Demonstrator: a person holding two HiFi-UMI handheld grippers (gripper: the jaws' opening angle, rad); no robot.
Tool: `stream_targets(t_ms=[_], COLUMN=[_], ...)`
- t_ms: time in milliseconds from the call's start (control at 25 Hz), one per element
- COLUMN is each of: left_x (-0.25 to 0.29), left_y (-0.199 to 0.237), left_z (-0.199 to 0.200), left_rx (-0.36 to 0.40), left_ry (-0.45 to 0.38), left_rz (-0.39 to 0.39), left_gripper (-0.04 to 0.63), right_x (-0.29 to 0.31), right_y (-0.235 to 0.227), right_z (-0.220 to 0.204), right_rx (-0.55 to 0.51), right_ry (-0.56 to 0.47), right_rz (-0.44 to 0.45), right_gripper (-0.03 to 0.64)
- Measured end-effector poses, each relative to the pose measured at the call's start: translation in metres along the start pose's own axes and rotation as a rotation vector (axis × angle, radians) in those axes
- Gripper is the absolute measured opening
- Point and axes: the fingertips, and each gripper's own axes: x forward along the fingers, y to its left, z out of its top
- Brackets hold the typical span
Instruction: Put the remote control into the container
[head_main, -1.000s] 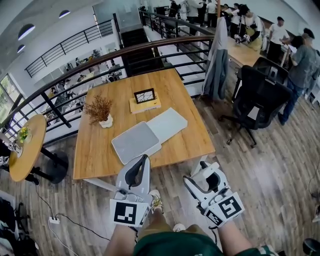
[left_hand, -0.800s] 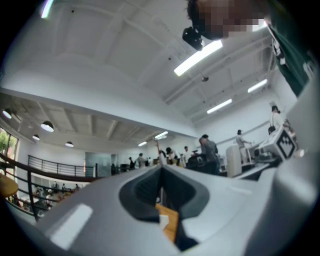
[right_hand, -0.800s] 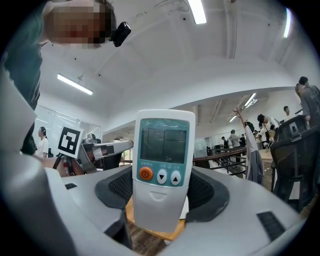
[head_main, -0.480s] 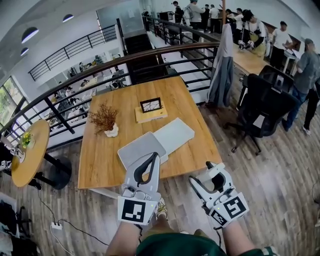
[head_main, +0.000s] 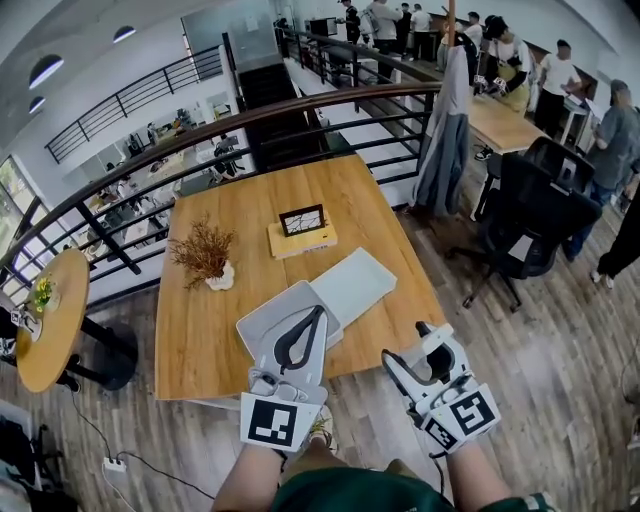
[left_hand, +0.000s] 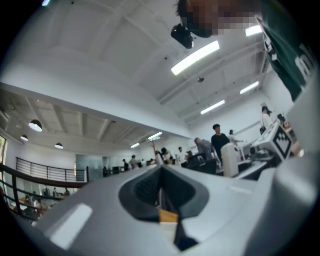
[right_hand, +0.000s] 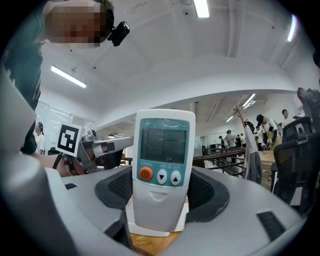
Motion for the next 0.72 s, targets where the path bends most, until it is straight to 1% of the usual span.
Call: stream_targets(t_ms=[200,440,720], left_x=[0.013,0.026,0.048], left_y=[0.019,0.045,0.064], left_z=[-0.008,-0.020,-0.031], left_rx=[-0.008,-0.034,-0.039], left_ry=[0.007,0.011,0.017], left_rz=[-0.007,0.003,-0.027], left_gripper=[-0.002,-0.002,-0.002], right_x=[0.025,0.054,0.082], right_y=[-0.005,-0.008,-0.019], right_z=[0.003,0.001,0.003], right_rx=[0.002,0.001,-0.002], right_ry=[0.014,0.030,0.042], right_rz=[-0.009,-0.011,-0.029], right_gripper=[0.304,0.304,0.304])
